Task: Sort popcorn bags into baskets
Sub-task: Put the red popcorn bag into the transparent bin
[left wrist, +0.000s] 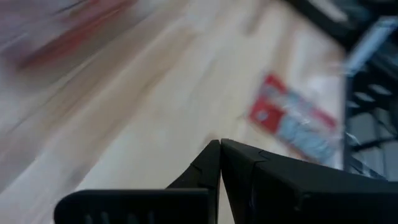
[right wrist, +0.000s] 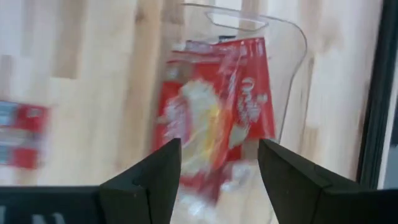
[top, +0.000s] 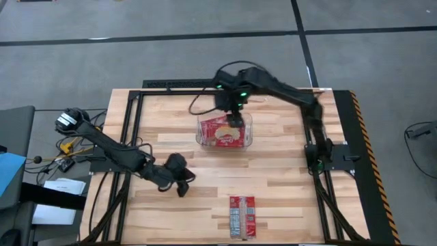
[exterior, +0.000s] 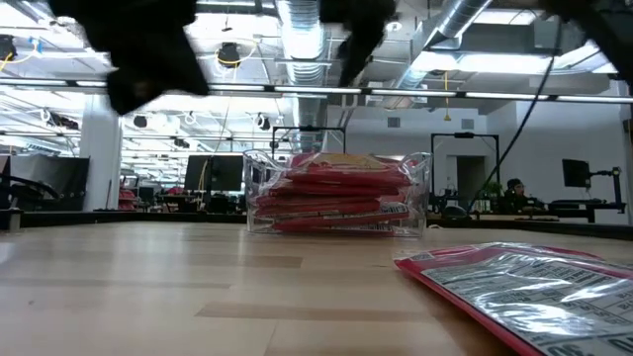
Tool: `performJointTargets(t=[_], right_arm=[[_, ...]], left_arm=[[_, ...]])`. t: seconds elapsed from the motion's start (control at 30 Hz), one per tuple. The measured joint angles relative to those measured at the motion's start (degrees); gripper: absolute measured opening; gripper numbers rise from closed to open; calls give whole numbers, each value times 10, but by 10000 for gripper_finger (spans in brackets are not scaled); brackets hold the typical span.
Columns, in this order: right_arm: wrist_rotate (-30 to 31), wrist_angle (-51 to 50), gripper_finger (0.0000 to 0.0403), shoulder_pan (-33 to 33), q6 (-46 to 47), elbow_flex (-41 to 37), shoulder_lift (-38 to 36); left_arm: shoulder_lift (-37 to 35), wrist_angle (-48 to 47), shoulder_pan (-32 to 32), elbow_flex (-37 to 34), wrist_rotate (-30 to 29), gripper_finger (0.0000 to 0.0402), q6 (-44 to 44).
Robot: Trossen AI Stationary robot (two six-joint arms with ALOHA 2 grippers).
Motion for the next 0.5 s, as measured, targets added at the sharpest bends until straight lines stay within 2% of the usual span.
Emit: performJointTargets(t=[0.13, 0.23, 0.4, 0.5], right_arm=[[-15, -35, 222, 7, 80, -23, -83], [-15, -40, 213, 25, 143, -23, -129], [2, -40, 195, 93, 263, -23, -197], [55, -50, 185, 165, 338, -24, -213]], left_arm=[[87, 193, 28, 1, 76, 0, 110], [167, 305, 44, 3, 122, 0, 141], [294, 349, 59, 54, 183, 0, 165], [352, 346, 49, 98, 237, 0, 196]])
